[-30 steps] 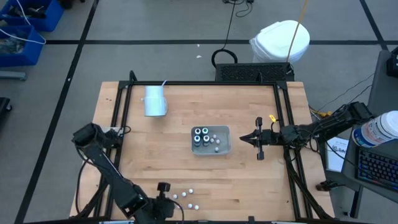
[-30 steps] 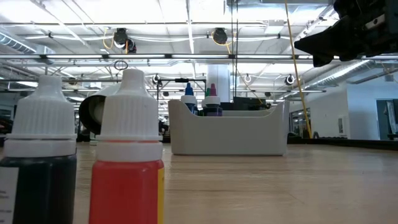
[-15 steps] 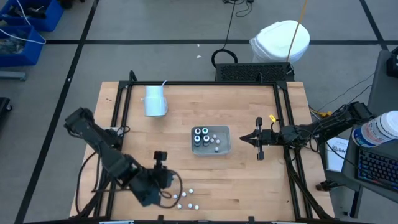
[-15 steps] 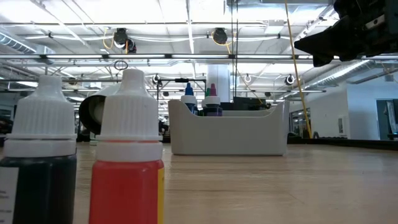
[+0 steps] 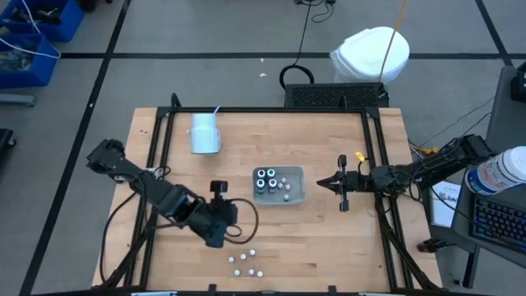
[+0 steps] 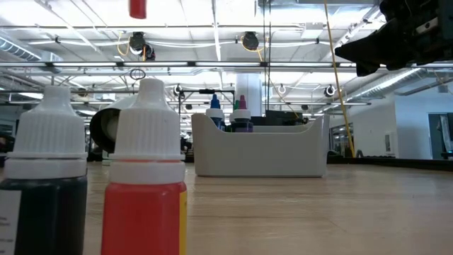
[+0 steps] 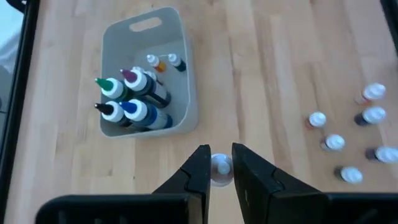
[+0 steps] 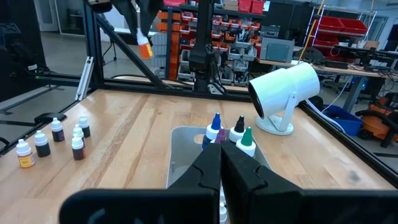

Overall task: Pick & Place food coloring
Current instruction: Put the small orange food coloring bottle into the white container

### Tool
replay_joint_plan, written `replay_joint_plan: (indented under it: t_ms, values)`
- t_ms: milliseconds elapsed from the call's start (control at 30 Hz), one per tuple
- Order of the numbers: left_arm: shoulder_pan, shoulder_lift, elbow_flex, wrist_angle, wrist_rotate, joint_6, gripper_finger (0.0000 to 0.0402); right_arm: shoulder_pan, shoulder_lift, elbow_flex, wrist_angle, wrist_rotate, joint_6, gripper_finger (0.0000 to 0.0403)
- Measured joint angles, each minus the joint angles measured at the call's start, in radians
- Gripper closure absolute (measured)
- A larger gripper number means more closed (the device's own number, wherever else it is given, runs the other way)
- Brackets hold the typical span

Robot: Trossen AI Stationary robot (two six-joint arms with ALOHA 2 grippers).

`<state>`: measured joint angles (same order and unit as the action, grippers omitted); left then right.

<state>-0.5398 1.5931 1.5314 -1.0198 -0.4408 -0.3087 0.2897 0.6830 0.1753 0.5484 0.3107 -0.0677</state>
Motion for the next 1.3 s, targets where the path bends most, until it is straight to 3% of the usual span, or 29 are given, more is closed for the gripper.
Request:
replay_joint_plan:
  t_ms: [267, 567, 833, 1300]
  values:
    - [0.095, 0.065, 0.0, 0.22, 0.016, 0.079, 0.0346, 0.0, 0.0, 0.0, 0.0, 0.0, 0.0, 0.0403]
    - [0.235, 0.197, -0.001, 0.518, 0.138, 0.281, 0.0339, 0.0, 0.0, 0.0, -0.005, 0.001, 0.001, 0.0403]
    - [0.381, 0.302, 0.0, 0.742, 0.259, 0.339, 0.0338, 0.0, 0.0, 0.0, -0.01, 0.001, 0.003, 0.0403]
    - [0.507, 0.419, 0.0, 0.804, 0.286, 0.366, 0.0337, 0.0, 0.0, 0.0, -0.027, 0.001, 0.002, 0.0403]
